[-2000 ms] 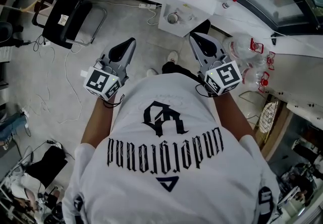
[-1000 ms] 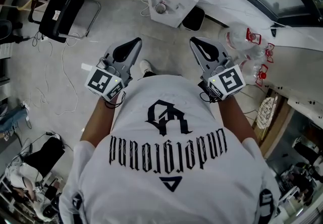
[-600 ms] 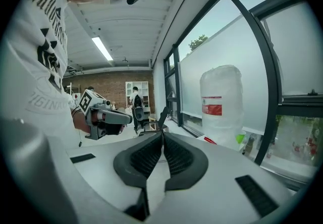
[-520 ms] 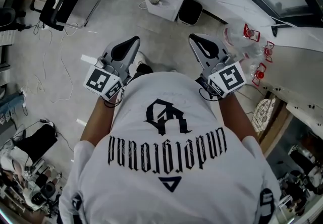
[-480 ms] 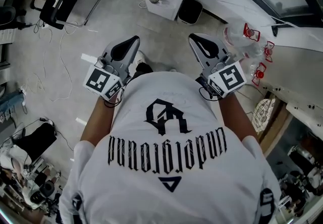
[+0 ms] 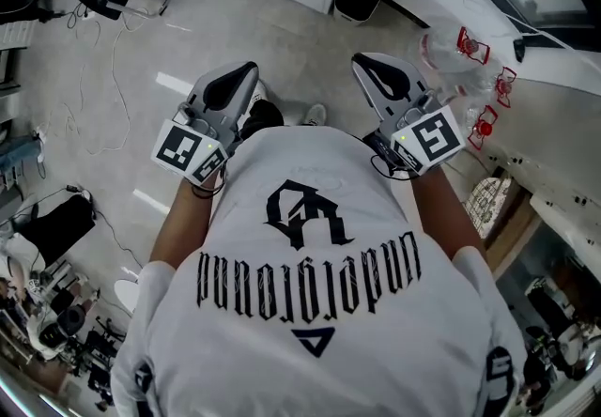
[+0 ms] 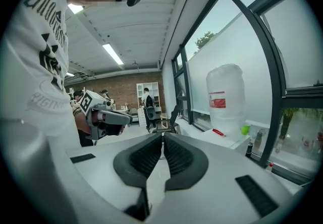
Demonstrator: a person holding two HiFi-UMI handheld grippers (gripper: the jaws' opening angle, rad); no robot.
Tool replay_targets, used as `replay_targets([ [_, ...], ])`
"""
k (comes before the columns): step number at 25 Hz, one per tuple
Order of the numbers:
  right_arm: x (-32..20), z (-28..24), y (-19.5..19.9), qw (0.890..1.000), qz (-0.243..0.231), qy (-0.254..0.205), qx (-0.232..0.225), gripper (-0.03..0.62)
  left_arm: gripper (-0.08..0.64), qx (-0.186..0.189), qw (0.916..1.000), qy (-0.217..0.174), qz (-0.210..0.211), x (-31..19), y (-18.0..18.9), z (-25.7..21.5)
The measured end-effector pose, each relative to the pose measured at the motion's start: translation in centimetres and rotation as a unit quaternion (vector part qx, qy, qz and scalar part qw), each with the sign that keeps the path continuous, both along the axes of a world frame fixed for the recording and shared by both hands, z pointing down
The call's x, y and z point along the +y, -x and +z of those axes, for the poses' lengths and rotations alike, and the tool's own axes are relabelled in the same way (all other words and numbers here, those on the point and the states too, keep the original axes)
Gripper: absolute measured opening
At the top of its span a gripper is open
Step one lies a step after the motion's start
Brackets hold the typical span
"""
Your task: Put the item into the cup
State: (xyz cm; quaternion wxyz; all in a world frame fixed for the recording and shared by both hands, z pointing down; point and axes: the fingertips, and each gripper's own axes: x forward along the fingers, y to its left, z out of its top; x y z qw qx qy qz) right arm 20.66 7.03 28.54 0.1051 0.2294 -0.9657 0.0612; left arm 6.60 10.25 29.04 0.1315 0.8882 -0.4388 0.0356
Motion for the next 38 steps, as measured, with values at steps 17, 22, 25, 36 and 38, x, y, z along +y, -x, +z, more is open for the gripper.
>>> replay_targets([
  [17,7.3,-1.1,4.0,1.0,0.014,0.002,0.0,0.025,0.012,0.007,0.9996,-0.016,0.021,6.0,4.5,-1.6],
  [22,10.5,-1.7,7.3,1.0,0.02,-0.002,0.0,0.025,0.012,0.013,0.9995,-0.022,0.02,8.5,8.3,-2.2],
  [25,12.2,-1.9,9.5,1.0,0.022,-0.004,0.001,0.025,0.012,0.015,0.9993,-0.023,0.024,10.0,10.6,-2.3],
  [36,17.3,-1.9,16.2,0.999,0.041,-0.008,0.006,0.025,0.012,0.028,0.9978,-0.029,0.052,14.2,16.6,-2.4],
  [38,18.2,-1.9,17.1,0.999,0.046,-0.008,0.006,0.025,0.012,0.03,0.9975,-0.028,0.058,14.9,17.4,-2.3],
])
